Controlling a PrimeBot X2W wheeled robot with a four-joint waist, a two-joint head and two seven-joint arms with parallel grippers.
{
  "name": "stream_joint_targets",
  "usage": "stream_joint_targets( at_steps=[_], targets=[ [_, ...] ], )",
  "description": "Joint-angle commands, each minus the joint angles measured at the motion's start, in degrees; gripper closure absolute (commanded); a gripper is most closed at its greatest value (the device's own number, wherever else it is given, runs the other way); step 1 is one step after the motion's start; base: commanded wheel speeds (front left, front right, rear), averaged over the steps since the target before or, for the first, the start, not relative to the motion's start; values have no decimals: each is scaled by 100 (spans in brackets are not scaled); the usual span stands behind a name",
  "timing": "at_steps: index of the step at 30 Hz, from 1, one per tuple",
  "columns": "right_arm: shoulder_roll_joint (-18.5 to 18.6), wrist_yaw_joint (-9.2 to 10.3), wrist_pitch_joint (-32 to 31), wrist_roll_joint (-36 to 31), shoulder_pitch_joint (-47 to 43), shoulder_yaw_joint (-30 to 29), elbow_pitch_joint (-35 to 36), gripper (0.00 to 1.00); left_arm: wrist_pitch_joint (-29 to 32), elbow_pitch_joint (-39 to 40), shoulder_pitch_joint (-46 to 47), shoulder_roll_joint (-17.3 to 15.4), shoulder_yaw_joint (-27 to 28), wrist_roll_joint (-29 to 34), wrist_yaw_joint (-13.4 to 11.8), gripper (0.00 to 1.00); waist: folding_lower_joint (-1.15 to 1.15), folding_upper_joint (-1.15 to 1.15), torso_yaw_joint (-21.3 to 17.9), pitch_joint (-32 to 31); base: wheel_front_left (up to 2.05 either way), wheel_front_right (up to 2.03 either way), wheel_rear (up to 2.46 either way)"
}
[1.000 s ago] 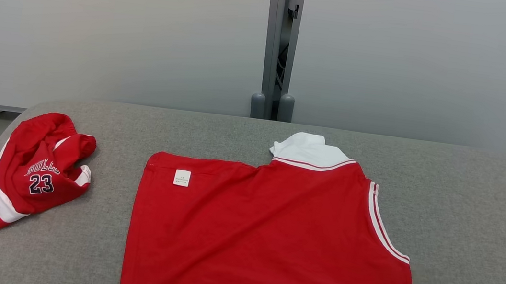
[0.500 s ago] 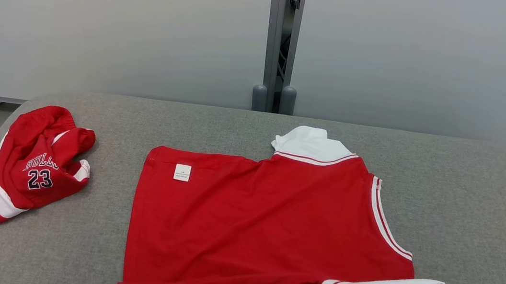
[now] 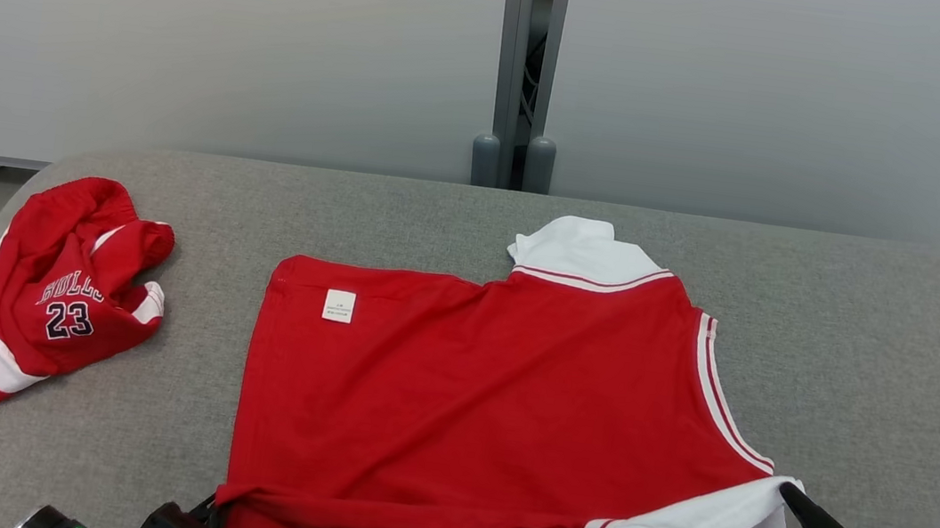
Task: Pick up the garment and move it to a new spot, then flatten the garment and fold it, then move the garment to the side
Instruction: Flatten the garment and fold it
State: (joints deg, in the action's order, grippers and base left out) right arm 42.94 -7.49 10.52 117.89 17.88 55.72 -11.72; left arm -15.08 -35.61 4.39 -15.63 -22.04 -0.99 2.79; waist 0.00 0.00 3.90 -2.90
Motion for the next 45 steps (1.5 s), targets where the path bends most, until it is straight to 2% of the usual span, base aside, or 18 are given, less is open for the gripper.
stream_joint_targets(
  at_steps=[1, 4, 14, 24, 45],
  targets=[
    [-42, 0, -61, -56, 134, 36, -120, 100, -2, -115, 217, 5, -16, 65, 16, 100, 0, 0, -7, 44, 0, 0, 0],
    [-178, 0, -133, -70, 342, 98, -324, 100, -2, -369, 447, 84, -70, 62, 45, 100, 0, 0, -26, 110, 0, 0, 0],
    [-614, 0, -269, -30, 903, 112, -1060, 100, -2, -935, 1002, 229, -60, -5, -123, 100, 0, 0, -80, 290, 0, 0, 0],
    [-883, 0, -296, -172, 1218, -77, -1492, 100, -2, -964, 1287, 327, -18, -61, -302, 100, 0, 0, 3, 571, 0, 0, 0],
    [-1342, 0, -632, -610, 1720, -411, -2331, 100, -2, -1085, 1630, 463, -84, -96, -494, 100, 0, 0, 148, 1015, 0, 0, 0]
  ],
)
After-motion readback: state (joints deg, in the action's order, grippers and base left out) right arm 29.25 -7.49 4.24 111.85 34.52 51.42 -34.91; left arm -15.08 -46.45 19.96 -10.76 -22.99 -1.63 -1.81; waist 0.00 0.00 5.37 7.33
